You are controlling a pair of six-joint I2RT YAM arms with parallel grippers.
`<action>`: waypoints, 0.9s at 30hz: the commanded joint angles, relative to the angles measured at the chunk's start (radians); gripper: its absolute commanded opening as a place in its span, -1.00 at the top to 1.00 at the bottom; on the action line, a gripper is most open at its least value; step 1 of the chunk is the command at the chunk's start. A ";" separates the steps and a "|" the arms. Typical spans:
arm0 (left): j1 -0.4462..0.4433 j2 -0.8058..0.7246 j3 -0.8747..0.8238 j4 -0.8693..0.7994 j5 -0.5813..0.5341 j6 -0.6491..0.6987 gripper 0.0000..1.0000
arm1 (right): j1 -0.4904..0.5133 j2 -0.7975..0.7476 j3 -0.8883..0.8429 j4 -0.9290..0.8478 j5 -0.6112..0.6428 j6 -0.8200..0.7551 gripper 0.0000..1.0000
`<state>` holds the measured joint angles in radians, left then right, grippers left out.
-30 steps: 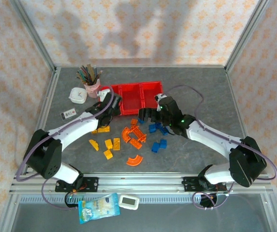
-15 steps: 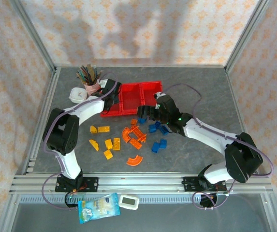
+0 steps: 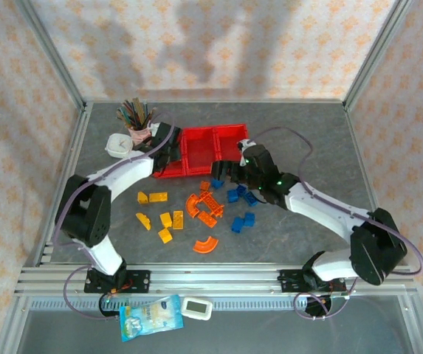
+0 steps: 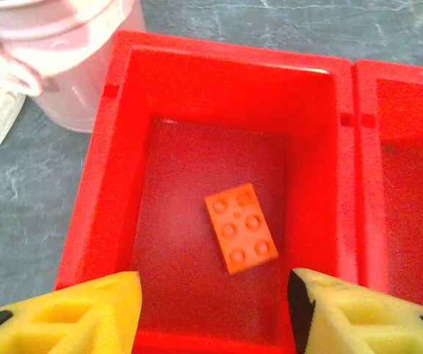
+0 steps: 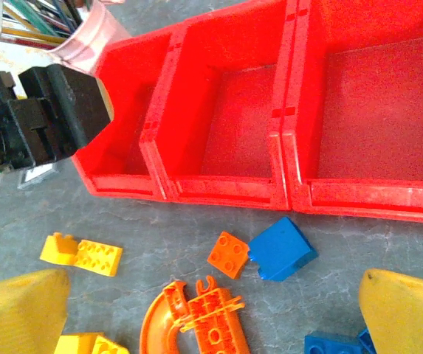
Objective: Sort the legos into containers by color
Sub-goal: Place the lego in the container, then pick up the lego from the center of the table.
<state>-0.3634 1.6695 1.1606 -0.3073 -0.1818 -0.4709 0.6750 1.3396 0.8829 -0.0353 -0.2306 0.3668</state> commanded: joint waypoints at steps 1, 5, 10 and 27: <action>-0.047 -0.101 -0.078 -0.027 0.038 -0.019 -0.17 | -0.006 -0.047 -0.060 -0.001 -0.049 0.013 -0.99; -0.128 -0.180 -0.158 -0.043 0.054 -0.035 -0.22 | -0.003 -0.071 -0.124 0.024 -0.086 0.032 -0.99; -0.222 -0.219 -0.217 -0.090 0.081 -0.059 -0.26 | 0.001 -0.092 -0.182 0.049 -0.103 0.067 -0.99; -0.376 -0.139 -0.278 -0.141 0.119 -0.050 -0.42 | 0.017 -0.102 -0.254 0.106 -0.125 0.146 -0.99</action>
<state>-0.7292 1.4937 0.8848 -0.4160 -0.0635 -0.5301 0.6849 1.2583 0.6365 0.0410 -0.3542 0.4953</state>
